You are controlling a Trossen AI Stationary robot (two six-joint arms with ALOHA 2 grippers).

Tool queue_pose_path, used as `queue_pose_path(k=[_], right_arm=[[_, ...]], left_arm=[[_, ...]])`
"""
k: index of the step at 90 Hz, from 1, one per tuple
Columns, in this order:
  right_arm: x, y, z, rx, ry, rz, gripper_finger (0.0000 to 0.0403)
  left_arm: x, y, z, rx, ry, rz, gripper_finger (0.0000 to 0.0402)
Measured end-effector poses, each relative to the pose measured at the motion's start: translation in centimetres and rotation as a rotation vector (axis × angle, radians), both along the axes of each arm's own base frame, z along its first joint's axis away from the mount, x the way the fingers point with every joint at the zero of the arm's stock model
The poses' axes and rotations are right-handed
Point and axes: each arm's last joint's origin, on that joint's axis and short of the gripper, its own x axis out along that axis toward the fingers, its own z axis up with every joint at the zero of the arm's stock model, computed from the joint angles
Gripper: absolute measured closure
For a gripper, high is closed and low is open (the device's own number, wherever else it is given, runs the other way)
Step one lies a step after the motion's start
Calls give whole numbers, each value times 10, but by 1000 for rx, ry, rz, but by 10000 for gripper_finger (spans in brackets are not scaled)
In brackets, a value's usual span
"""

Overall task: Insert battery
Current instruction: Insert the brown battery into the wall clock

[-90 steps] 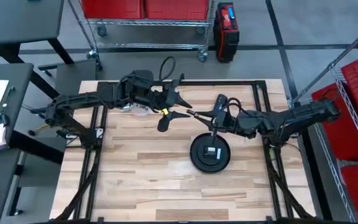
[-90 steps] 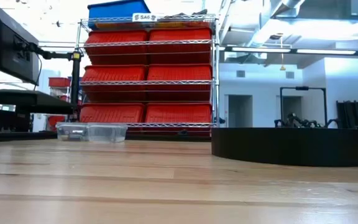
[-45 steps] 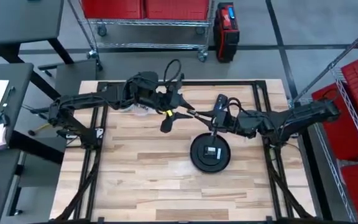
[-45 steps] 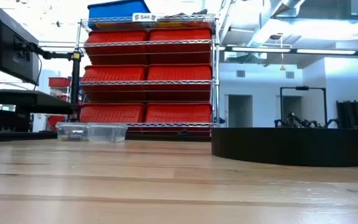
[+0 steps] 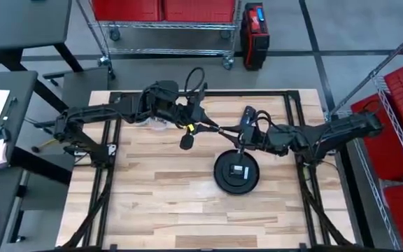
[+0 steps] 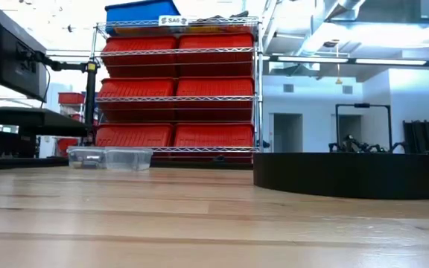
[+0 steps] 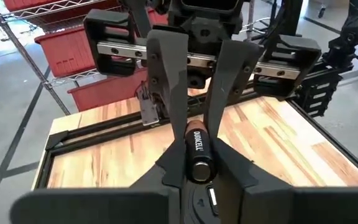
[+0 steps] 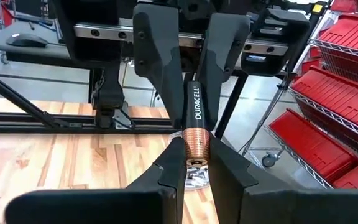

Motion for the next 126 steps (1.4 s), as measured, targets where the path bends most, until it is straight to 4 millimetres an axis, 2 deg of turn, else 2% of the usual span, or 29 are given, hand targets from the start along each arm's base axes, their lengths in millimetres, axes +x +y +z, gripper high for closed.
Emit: queue_pose_path(k=[30, 58, 77, 106, 126], right_arm=[[-1, 4, 1, 37, -21, 5, 316], [-3, 4, 2, 40, -24, 5, 216], [-18, 1, 10, 62, -21, 0, 158], [-54, -3, 3, 207, 129, -18, 153], [-81, 4, -29, 400, 405, -106, 153]], left_arm=[[-3, 1, 1, -34, 7, 8, 376], [-3, 1, 1, -43, 11, 10, 376], [-3, 1, 1, -57, 15, 13, 376], [-3, 1, -2, -96, 46, 39, 376], [-7, 2, -15, -195, 198, 111, 376]])
